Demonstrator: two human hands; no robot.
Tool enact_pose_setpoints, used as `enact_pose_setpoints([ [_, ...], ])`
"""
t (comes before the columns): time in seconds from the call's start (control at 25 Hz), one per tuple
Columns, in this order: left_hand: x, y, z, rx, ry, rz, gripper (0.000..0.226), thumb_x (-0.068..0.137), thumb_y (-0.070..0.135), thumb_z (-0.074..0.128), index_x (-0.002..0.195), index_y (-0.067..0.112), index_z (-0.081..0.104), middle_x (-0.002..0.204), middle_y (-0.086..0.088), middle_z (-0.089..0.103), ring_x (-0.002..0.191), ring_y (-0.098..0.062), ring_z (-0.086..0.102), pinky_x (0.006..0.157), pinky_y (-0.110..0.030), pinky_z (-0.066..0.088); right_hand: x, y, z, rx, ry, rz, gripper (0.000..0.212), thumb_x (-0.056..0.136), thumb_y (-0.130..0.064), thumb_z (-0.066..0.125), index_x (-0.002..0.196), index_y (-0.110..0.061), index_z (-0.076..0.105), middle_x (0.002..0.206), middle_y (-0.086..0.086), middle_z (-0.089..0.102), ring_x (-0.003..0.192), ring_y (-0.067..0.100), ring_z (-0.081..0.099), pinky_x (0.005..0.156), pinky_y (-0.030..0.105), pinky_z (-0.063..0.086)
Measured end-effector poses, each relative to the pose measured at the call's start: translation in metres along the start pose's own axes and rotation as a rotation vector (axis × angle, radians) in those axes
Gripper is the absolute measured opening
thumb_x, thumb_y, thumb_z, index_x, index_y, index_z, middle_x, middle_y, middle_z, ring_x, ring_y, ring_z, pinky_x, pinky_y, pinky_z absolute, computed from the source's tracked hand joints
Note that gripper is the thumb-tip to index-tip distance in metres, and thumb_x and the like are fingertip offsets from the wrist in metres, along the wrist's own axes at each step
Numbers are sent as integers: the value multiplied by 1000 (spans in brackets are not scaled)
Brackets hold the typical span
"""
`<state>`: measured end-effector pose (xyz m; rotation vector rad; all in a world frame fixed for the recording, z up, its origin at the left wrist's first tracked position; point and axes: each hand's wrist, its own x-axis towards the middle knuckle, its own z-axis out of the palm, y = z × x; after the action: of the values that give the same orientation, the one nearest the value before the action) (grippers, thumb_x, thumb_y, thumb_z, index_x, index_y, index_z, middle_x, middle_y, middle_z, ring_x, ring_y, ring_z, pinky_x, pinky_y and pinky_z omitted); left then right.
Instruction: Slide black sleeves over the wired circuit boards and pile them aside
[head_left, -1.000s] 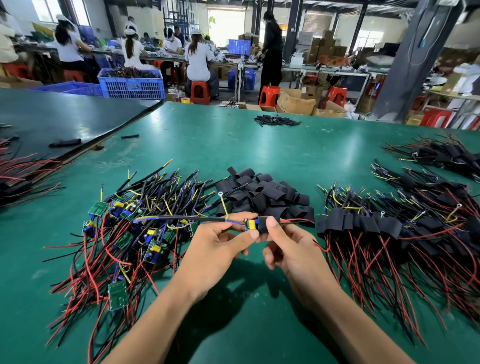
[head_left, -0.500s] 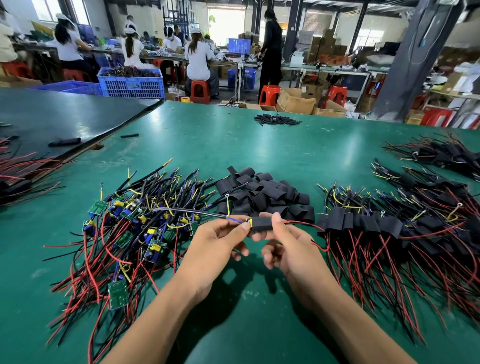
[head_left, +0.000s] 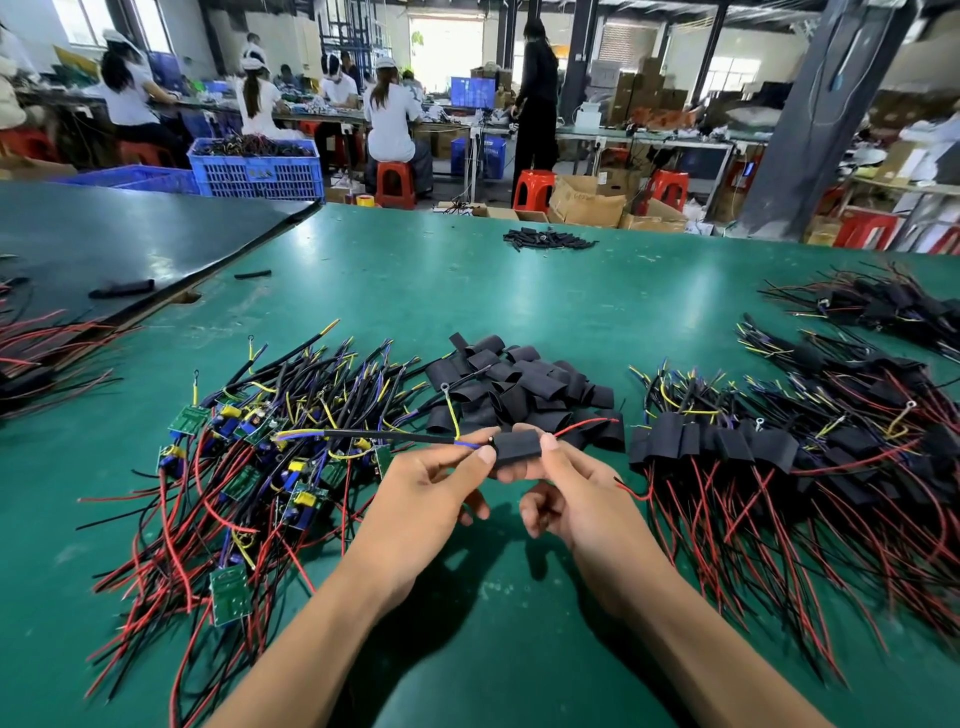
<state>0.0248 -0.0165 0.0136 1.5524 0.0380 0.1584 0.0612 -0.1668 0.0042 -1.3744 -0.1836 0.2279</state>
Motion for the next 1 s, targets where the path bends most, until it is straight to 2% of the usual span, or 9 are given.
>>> enact_pose_setpoints([
  [0.2, -2, -1, 2, 51, -20, -7, 23, 98, 24, 60, 84, 24, 79, 82, 6, 69, 58, -13, 57, 56, -20, 46, -4, 4, 4, -64, -7, 15, 39, 107, -30, 42, 87, -19, 74, 89, 7, 74, 48, 13, 52, 47, 22, 42],
  [0.32, 1, -2, 0, 12, 28, 9, 20, 94, 20, 66, 79, 19, 79, 105, 15, 73, 61, -11, 58, 56, -21, 46, -5, 7, 7, -97, 24, 28, 33, 106, -29, 45, 93, -6, 66, 88, 7, 74, 47, 13, 52, 48, 24, 43],
  [0.4, 2, -4, 0, 21, 71, 24, 24, 92, 17, 69, 69, 16, 76, 113, 11, 74, 65, -3, 60, 57, -21, 46, -5, 6, 5, -107, 66, -1, 24, 104, -26, 51, 102, -7, 66, 86, 5, 74, 48, 13, 52, 48, 23, 43],
  [0.48, 3, -6, 1, 13, 115, 32, 18, 91, 14, 70, 75, 10, 77, 100, 12, 76, 60, -4, 58, 57, -20, 46, -6, 4, 2, -80, 105, -50, 16, 101, -23, 56, 103, -11, 68, 83, 4, 74, 48, 13, 52, 48, 23, 44],
  [0.56, 2, -6, 2, -4, 128, 36, 15, 91, 13, 70, 79, 7, 76, 80, 7, 75, 55, -9, 56, 56, -19, 46, -6, 2, 0, -48, 140, -82, 16, 99, -22, 60, 91, -12, 69, 84, 7, 74, 49, 13, 52, 48, 24, 45],
  [0.72, 2, -7, 2, -15, 74, 14, 20, 94, 14, 65, 80, 1, 74, 90, 7, 76, 51, -18, 53, 54, -23, 45, -5, 1, -3, -6, 144, -80, 24, 97, -22, 63, 75, -12, 67, 80, 12, 73, 48, 14, 53, 48, 25, 46],
  [0.8, 1, -6, 3, -3, 44, 10, 21, 96, 15, 62, 82, 6, 75, 84, 9, 74, 52, -18, 52, 54, -24, 45, -6, 1, -4, -46, 138, -109, 25, 97, -21, 64, 73, -13, 68, 77, 11, 72, 48, 15, 54, 48, 25, 47],
  [0.92, 0, -6, 4, 55, 59, 21, 27, 96, 20, 64, 72, 15, 75, 77, 7, 71, 51, -16, 51, 55, -20, 44, -8, 4, -3, -154, 166, -164, 21, 96, -22, 65, 77, -13, 70, 76, 12, 71, 52, 16, 58, 54, 28, 50],
  [1.0, 1, -8, 4, 73, 100, 26, 18, 93, 25, 68, 79, 19, 78, 68, 6, 69, 50, -15, 48, 53, -18, 42, -8, 5, -2, -147, 184, -178, 16, 95, -20, 67, 81, -16, 72, 73, 14, 70, 54, 17, 61, 56, 28, 51],
])
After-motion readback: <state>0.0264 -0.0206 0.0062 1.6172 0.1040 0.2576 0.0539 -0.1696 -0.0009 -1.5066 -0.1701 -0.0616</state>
